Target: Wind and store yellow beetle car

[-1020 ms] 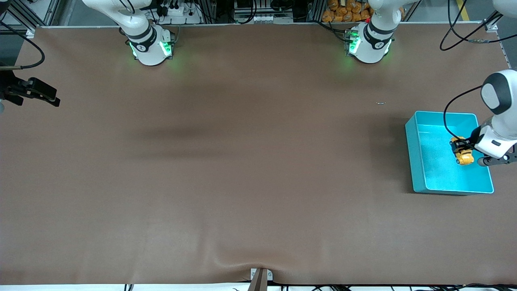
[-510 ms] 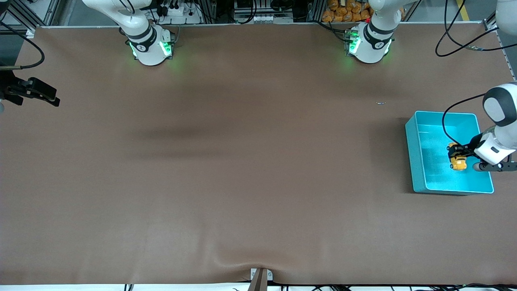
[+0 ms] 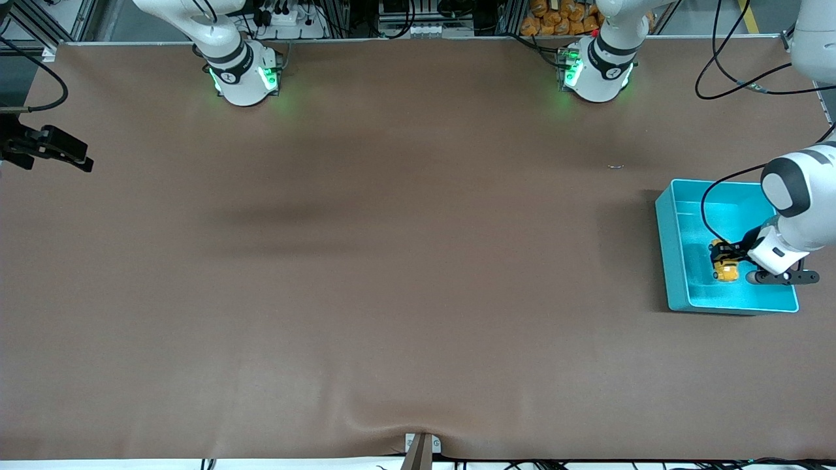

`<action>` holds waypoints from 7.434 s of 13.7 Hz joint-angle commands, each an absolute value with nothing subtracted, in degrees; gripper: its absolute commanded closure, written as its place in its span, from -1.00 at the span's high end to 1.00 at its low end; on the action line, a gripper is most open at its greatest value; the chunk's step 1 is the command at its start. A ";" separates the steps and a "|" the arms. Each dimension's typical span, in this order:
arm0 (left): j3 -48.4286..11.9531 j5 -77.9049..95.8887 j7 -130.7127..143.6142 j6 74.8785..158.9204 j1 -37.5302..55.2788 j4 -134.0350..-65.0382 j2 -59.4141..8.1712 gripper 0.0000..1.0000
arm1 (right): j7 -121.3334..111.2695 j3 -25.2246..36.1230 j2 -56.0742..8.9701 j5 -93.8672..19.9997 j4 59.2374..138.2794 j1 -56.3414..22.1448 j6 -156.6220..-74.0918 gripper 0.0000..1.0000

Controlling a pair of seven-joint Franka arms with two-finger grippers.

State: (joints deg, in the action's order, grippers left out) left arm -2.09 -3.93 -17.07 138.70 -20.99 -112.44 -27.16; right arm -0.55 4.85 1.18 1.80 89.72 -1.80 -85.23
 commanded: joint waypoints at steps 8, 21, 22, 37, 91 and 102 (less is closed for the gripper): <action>-2.20 -3.60 -20.47 141.68 -21.09 -111.88 -30.14 -1.00 | -1.23 4.39 1.93 2.55 90.09 -1.05 -84.81 1.00; -2.28 -3.60 -22.41 141.68 -21.27 -111.88 -30.41 1.00 | -1.23 4.48 1.93 2.64 89.91 0.17 -84.81 1.00; -2.29 -3.60 -22.41 141.68 -21.27 -111.88 -30.32 1.00 | -1.23 4.48 1.93 2.55 89.83 0.44 -84.90 1.00; -4.29 -3.52 -17.15 133.00 -20.74 -115.66 -15.22 1.00 | -1.23 4.39 1.85 2.37 89.74 0.62 -85.25 1.00; -2.37 0.70 2.90 82.62 6.15 -86.31 2.20 1.00 | -1.32 3.69 2.11 -0.79 87.89 0.01 -84.29 1.00; -2.46 0.62 3.78 83.23 6.15 -87.01 2.29 1.00 | -5.01 4.22 2.37 -1.40 87.54 -1.67 -83.06 1.00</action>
